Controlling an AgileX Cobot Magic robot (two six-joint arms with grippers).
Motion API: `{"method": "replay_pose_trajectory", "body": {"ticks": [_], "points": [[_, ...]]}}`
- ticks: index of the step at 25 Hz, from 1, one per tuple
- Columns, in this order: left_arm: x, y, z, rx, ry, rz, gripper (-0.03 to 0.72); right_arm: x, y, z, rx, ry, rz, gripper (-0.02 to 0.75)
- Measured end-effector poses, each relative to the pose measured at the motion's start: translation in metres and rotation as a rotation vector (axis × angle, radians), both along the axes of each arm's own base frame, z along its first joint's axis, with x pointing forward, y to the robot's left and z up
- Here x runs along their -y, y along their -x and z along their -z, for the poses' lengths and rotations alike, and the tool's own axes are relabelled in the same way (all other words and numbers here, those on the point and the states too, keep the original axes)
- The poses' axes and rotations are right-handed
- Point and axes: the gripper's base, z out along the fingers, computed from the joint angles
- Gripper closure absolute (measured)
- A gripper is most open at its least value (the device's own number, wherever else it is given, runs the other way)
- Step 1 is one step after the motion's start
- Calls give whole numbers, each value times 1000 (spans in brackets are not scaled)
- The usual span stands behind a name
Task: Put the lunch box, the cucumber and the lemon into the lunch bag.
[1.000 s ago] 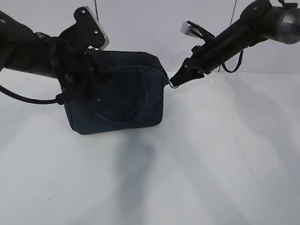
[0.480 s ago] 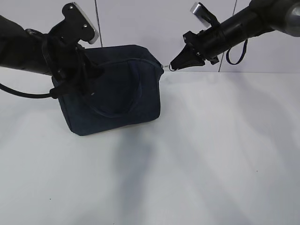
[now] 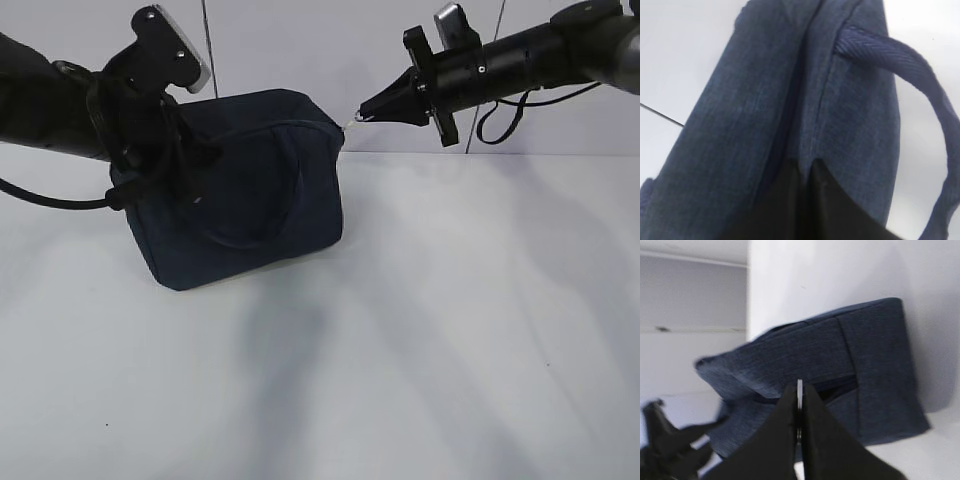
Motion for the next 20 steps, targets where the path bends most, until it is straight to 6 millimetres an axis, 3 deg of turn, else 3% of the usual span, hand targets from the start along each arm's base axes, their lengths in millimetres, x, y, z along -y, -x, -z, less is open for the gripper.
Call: {"method": "replay_pose_trajectory", "body": {"ticks": [5, 14, 20], "points": [[-1, 1, -3, 6, 3, -1, 678, -3, -11, 22, -84, -170, 62, 717], [0, 2, -6, 9, 8, 5, 678, -1, -12, 63, -145, -78, 38, 717], [0, 3, -5, 4, 9, 11, 678, -1, -11, 69, -154, -55, 26, 717]]}}
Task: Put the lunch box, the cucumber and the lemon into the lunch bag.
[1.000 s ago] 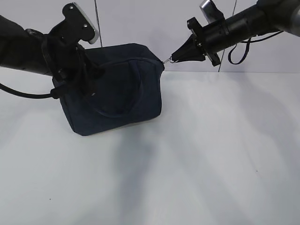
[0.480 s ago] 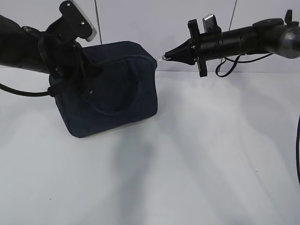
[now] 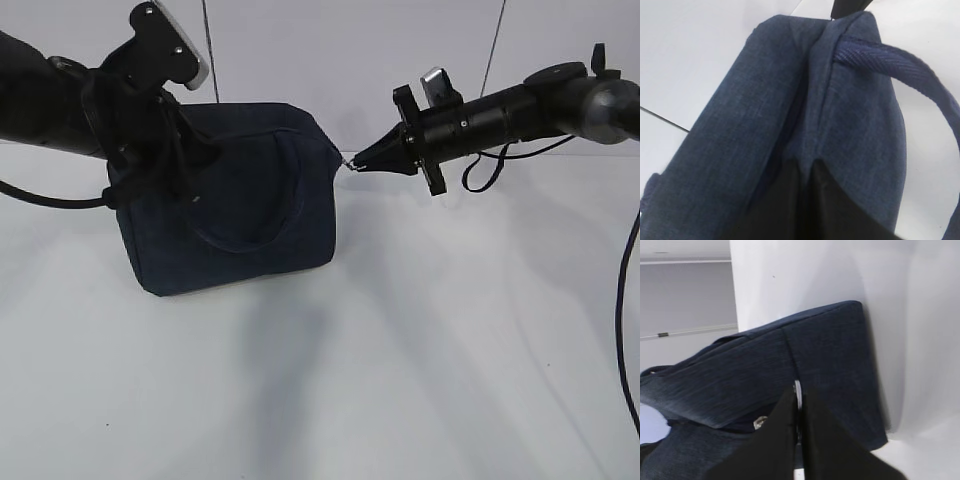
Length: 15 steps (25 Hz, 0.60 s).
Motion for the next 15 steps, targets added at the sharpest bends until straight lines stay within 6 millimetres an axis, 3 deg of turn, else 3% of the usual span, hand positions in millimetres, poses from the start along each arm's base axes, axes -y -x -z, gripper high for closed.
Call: {"method": "replay_pose_trajectory", "body": {"ticks": [6, 11, 15], "points": [[0, 1, 0, -5, 2, 6, 678, 0, 2, 15, -29, 60, -22, 717], [0, 1, 0, -5, -1, 9, 678, -20, 9, 38, -45, 151, -95, 717], [0, 1, 0, -3, -3, 11, 678, -31, 12, 40, -24, 201, -131, 717]]}}
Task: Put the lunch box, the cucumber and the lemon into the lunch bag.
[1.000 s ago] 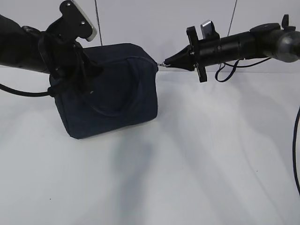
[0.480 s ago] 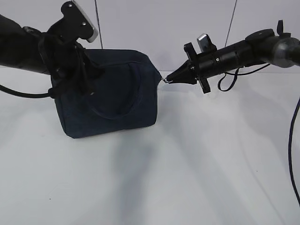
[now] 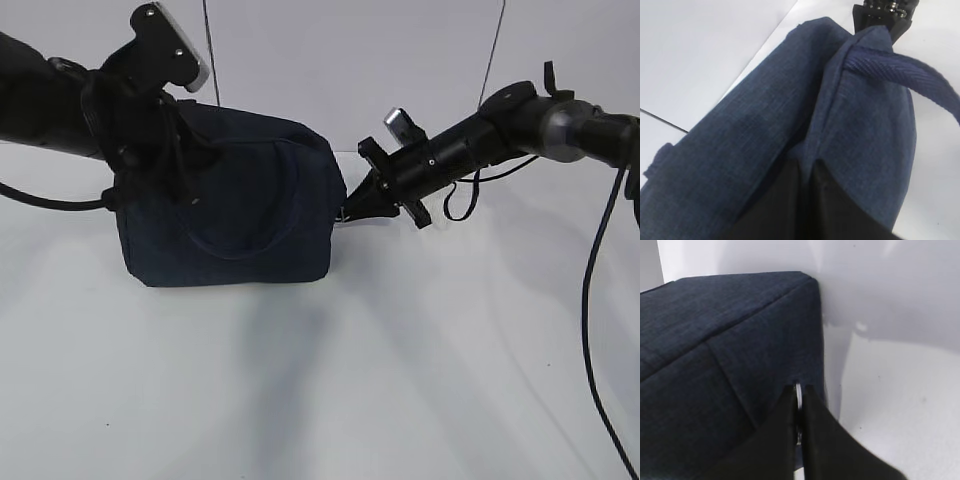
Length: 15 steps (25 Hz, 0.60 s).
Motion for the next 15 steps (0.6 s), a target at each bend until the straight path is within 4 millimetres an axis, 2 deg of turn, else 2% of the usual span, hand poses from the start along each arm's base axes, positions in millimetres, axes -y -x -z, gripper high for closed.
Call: {"method": "replay_pose_trajectory", "body": {"ticks": [6, 11, 13, 15], "points": [[0, 0, 0, 0, 0, 0, 678, 3, 0, -3, 60, 33, -41, 717], [0, 0, 0, -4, 10, -6, 678, 9, 1, -37, 201, 127, -111, 711], [0, 0, -1, -15, 37, -25, 677, 11, 2, -50, 237, 146, -119, 657], [1, -1, -1, -22, 59, -43, 662, 12, 4, -64, 273, 159, -124, 549]]}}
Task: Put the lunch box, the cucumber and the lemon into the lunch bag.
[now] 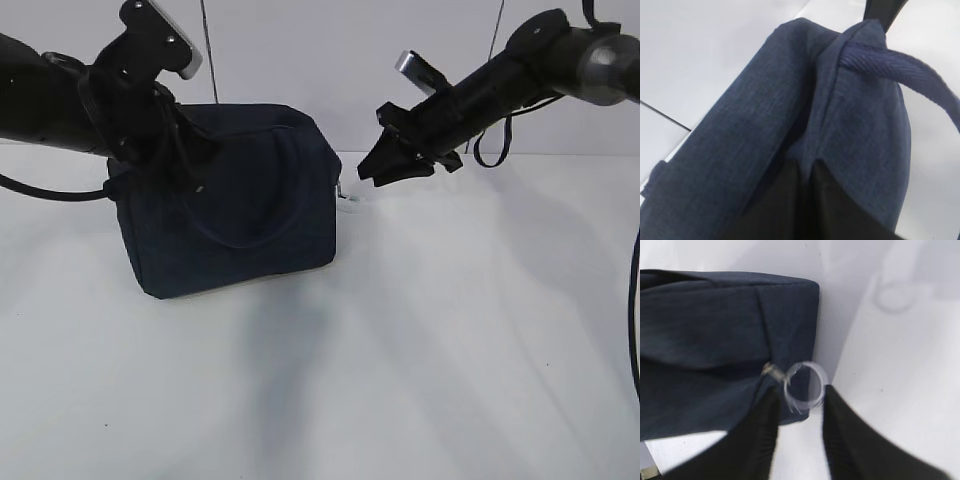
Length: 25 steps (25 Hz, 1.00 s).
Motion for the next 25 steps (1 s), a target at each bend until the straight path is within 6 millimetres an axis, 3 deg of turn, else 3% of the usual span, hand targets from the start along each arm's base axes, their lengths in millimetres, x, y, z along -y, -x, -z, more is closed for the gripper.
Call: {"method": "replay_pose_trajectory", "body": {"ticks": [4, 6, 10, 17, 25], "points": [[1, 2, -6, -20, 69, -27, 516, 3, 3, -27, 55, 10, 0, 270], [2, 4, -10, -39, 119, -37, 393, 5, 6, -41, 85, 15, 1, 214], [6, 9, -19, -90, 233, -36, 268, 8, 13, -71, 154, 54, -6, 186], [1, 27, -54, -138, 384, -85, 246, 11, 32, -121, 266, 212, -10, 180], [-46, 57, -89, -260, 356, -146, 245, -10, 84, -204, 433, 343, -9, 178]]}}
